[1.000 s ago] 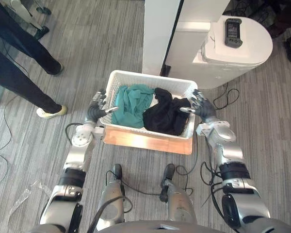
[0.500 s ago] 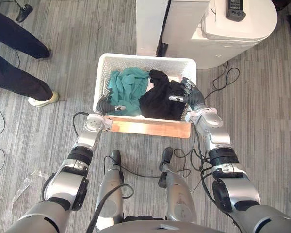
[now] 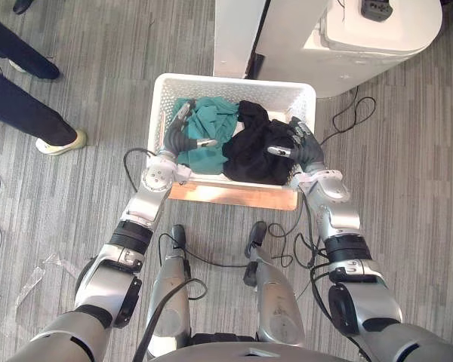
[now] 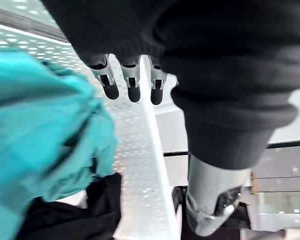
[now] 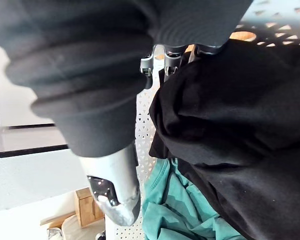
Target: Pick up the laundry basket with both hands and put the clothes into the washing machine.
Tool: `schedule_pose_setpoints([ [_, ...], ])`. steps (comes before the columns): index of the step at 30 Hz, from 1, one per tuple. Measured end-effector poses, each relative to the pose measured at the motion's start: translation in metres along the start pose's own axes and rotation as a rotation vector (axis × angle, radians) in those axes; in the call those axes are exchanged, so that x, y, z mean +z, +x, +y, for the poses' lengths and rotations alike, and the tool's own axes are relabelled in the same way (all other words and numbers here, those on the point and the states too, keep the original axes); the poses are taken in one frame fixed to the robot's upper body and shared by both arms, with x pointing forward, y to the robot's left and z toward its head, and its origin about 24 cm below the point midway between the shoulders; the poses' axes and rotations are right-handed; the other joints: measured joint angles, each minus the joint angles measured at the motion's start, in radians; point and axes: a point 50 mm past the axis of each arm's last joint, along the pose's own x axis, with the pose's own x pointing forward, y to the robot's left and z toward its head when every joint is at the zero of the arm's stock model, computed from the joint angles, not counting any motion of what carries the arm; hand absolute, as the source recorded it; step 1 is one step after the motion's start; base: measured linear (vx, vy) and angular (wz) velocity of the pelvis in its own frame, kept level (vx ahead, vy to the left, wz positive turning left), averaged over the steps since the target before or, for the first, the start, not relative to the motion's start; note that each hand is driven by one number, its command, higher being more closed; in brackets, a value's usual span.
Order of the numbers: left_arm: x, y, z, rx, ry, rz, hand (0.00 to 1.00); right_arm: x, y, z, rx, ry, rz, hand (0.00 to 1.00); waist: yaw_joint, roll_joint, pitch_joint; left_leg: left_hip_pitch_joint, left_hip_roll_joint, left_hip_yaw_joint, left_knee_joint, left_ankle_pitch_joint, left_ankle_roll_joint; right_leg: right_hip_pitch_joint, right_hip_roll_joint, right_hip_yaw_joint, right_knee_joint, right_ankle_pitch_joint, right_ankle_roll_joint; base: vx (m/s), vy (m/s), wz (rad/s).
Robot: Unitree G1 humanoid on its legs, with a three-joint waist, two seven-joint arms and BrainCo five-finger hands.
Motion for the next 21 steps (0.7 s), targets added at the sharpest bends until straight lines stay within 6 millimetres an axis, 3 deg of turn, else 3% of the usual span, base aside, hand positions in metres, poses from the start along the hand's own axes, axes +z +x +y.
schedule_pose_setpoints([
  [4, 0.016, -0.009, -0.001, 0.001, -0.017, -0.089, 0.00, -0.008, -0.005, -0.001, -0.004, 0.006, 0.022, 0.00, 0.002, 0.000, 0.000, -0.005, -0.004, -0.007, -0.003, 0.003, 0.003, 0.000, -0.002, -0.006, 0.000, -0.001, 0.001, 0.00, 0.021, 0.07],
  [6, 0.035, -0.015, -0.001, 0.002, -0.026, -0.179, 0.00, -0.010, -0.011, -0.003, -0.017, 0.009, 0.017, 0.00, 0.003, 0.000, 0.000, -0.009, -0.007, -0.014, -0.015, 0.015, 0.004, 0.000, -0.005, -0.020, -0.003, -0.001, 0.001, 0.03, 0.030, 0.16],
  [11, 0.049, -0.021, -0.001, 0.007, -0.015, -0.249, 0.00, -0.013, -0.013, -0.002, -0.022, 0.002, 0.026, 0.00, 0.001, 0.000, -0.002, -0.009, -0.010, -0.014, -0.016, 0.016, 0.005, 0.000, -0.007, -0.018, -0.006, 0.000, 0.001, 0.01, 0.010, 0.00],
  [16, 0.044, -0.021, 0.008, 0.052, 0.044, -0.227, 0.00, -0.019, -0.017, -0.001, -0.021, 0.003, 0.046, 0.00, 0.002, -0.001, -0.005, -0.010, -0.011, -0.011, -0.023, 0.019, 0.005, 0.000, -0.006, -0.018, -0.016, 0.005, 0.002, 0.00, 0.000, 0.00],
  [21, 0.011, -0.011, 0.041, 0.218, 0.098, -0.048, 0.00, -0.017, -0.016, -0.001, -0.022, 0.004, 0.042, 0.00, 0.002, -0.003, -0.014, -0.010, -0.013, -0.007, -0.047, 0.034, 0.005, -0.009, -0.005, -0.016, -0.025, 0.013, 0.000, 0.00, 0.000, 0.00],
])
